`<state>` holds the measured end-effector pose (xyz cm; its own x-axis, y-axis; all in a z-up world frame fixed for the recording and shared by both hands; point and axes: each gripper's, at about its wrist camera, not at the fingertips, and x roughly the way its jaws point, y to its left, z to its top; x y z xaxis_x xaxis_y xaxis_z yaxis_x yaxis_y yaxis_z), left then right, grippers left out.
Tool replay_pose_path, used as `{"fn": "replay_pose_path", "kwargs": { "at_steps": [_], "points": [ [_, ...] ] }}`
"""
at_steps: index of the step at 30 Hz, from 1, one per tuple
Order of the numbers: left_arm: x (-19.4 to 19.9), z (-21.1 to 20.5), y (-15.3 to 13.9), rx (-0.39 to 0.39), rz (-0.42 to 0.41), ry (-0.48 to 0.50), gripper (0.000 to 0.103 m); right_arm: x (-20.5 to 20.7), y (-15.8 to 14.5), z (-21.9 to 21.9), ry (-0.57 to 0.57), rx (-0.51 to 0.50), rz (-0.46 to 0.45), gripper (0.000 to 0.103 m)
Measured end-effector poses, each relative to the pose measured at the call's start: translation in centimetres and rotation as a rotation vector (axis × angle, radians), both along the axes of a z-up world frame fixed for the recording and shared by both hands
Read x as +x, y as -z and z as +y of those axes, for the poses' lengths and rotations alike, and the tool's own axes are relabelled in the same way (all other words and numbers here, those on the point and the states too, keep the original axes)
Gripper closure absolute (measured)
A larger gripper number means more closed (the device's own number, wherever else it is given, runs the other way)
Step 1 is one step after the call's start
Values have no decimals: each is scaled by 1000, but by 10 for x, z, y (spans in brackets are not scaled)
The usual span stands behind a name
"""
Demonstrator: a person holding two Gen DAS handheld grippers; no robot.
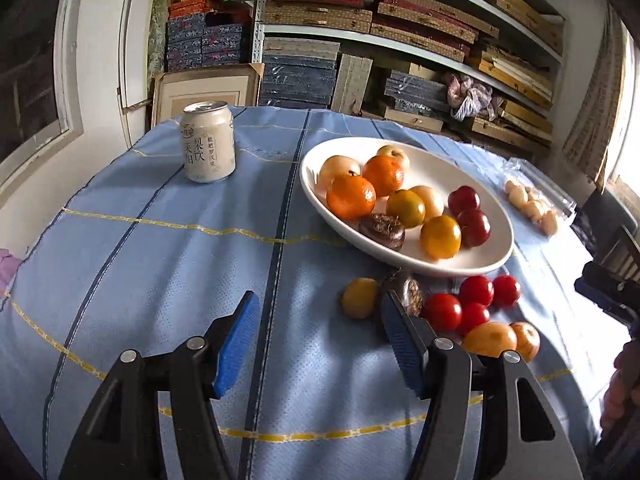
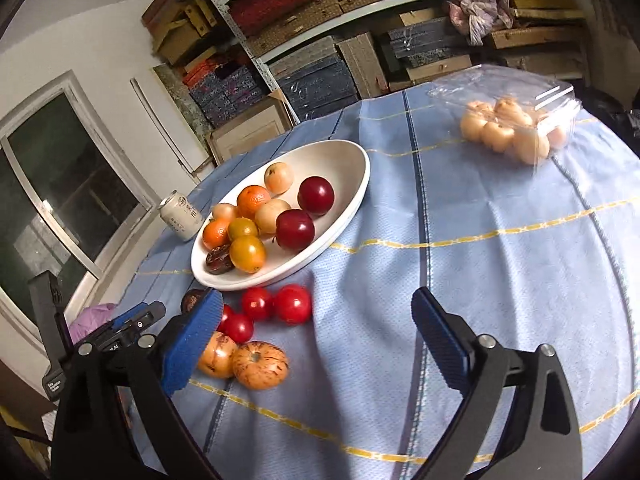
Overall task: Organize fruits
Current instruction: 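Move left gripper to the large orange-brown fruit while right gripper approaches the striped orange fruit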
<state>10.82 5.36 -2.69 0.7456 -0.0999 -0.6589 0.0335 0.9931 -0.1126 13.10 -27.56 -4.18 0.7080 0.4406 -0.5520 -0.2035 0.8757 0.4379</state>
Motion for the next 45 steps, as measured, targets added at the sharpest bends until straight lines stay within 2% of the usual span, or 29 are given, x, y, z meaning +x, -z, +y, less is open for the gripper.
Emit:
{"fn": "replay_pose_path", "kwargs": {
  "at_steps": [2, 7, 10, 13, 15, 17, 18, 24, 28, 32, 36, 38, 42, 45],
  "points": [
    [0, -4, 3, -1, 11, 20, 37, -2, -2, 11, -30, -46, -9, 10],
    [-11, -20, -1, 13, -11, 82, 21, -15, -1, 55, -178, -208, -43, 10],
    [-16, -31, -1, 47, -29, 110, 19, -19, 2, 68, -214, -256, -43, 10],
    [-20, -41, 0, 79, -49, 137, 19, -17, 6, 70, -199, -311, -46, 11],
    [-22, -49, 1, 108, -62, 156, 18, -15, 8, 68, -190, -327, -43, 16],
    [-24, -55, 2, 131, -62, 180, 18, -13, 10, 68, -194, -350, -40, 30],
    [-25, -57, 2, 135, -65, 186, 18, -13, 10, 70, -202, -365, -42, 33],
    [-23, -62, 5, 118, -50, 217, 17, -15, 5, 65, -190, -365, -61, 35],
    [-23, -74, 6, 131, -51, 257, 17, -9, 5, 51, -149, -309, -36, 32],
    [-22, -88, 7, 147, -54, 292, 17, -7, 8, 51, -156, -307, -20, 32],
    [-9, -94, 13, 148, -8, 288, 17, -7, 8, 52, -159, -308, -23, 32],
    [-3, -94, 17, 117, 32, 291, 17, -6, 8, 50, -150, -303, -21, 30],
    [-3, -89, 17, 99, 29, 263, 16, -4, 11, 48, -145, -290, -10, 28],
    [-3, -81, 15, 63, 21, 253, 26, -4, 11, 48, -152, -293, -6, 28]
  ]
}}
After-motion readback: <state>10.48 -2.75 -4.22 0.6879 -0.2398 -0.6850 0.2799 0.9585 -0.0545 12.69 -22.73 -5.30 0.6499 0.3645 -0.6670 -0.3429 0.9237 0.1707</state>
